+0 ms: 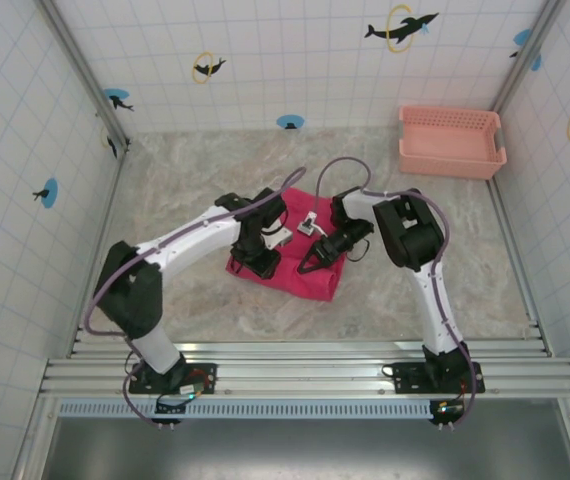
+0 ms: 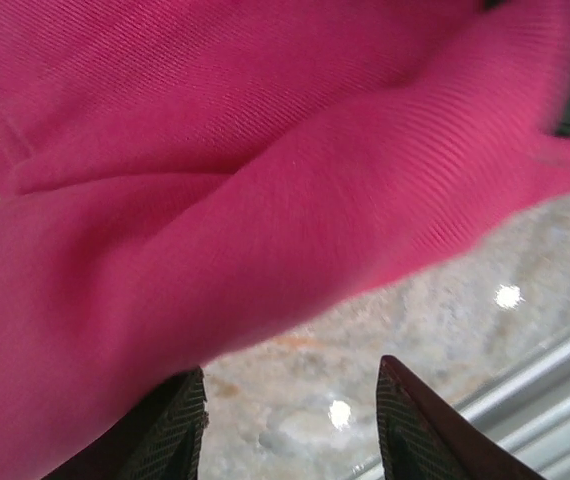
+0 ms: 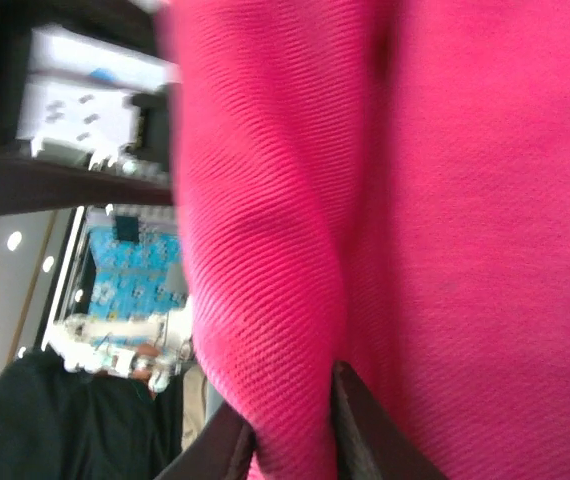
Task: Roll up the long pants
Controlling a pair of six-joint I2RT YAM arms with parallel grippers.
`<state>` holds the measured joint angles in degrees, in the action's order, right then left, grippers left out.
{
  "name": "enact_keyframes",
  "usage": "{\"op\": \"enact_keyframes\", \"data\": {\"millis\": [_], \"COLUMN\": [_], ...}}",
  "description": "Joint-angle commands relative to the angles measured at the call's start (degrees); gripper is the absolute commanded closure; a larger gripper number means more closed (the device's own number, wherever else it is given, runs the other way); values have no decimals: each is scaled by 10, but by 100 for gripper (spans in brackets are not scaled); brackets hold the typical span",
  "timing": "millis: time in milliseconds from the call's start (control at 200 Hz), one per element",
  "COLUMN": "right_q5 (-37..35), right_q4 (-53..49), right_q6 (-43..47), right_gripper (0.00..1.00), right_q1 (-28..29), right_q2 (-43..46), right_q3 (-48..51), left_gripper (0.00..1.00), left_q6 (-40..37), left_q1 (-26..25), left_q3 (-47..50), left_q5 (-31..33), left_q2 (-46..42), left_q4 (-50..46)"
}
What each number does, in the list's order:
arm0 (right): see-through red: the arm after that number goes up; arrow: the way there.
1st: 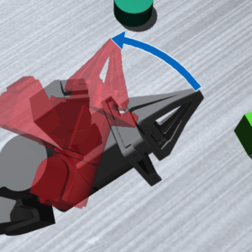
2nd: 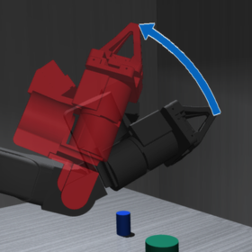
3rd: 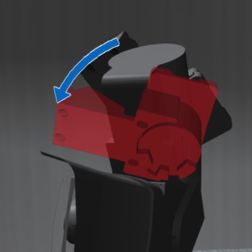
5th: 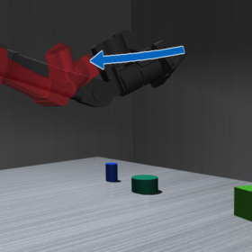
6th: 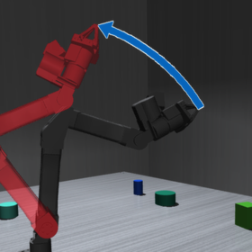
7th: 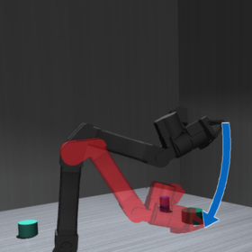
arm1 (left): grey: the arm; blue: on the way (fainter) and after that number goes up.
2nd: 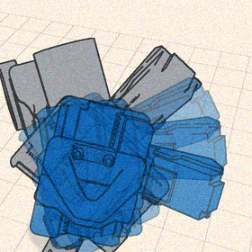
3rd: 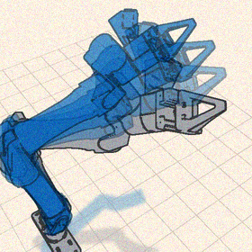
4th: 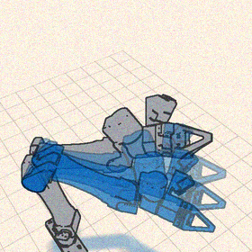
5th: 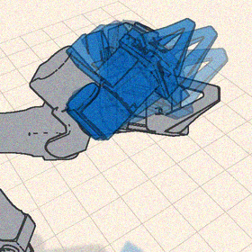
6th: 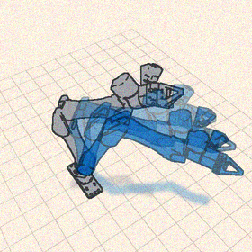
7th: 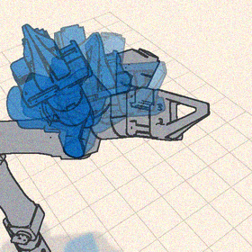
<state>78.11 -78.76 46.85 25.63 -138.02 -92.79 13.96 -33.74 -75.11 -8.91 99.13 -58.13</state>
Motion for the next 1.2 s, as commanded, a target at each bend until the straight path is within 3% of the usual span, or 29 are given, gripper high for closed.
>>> {"op": "enact_keyframes", "data": {"millis": [0,310,515,701,1026,1196], "right_q5": [82,82,82,81,75,75], "right_q4": [-243,-242,-242,-242,-243,-243], "right_q6": [229,294,283,279,266,278], "right_gripper": [79,71,58,54,55,55], "right_q1": [-31,-45,-48,-58,-175,-234], "right_q2": [-49,12,84,140,209,288], "right_q3": [-41,38,58,53,12,-25], "left_gripper": [52,52,52,52,52,52], "left_q6": [4,7,0,-7,-21,-23], "left_q1": [3,15,24,24,26,26], "left_q3": [-32,-82,-107,-131,-170,-176], "left_q5": [43,72,81,79,79,79], "left_q2": [75,147,160,163,169,172], "left_q4": [17,26,16,-1,-28,-35]}}
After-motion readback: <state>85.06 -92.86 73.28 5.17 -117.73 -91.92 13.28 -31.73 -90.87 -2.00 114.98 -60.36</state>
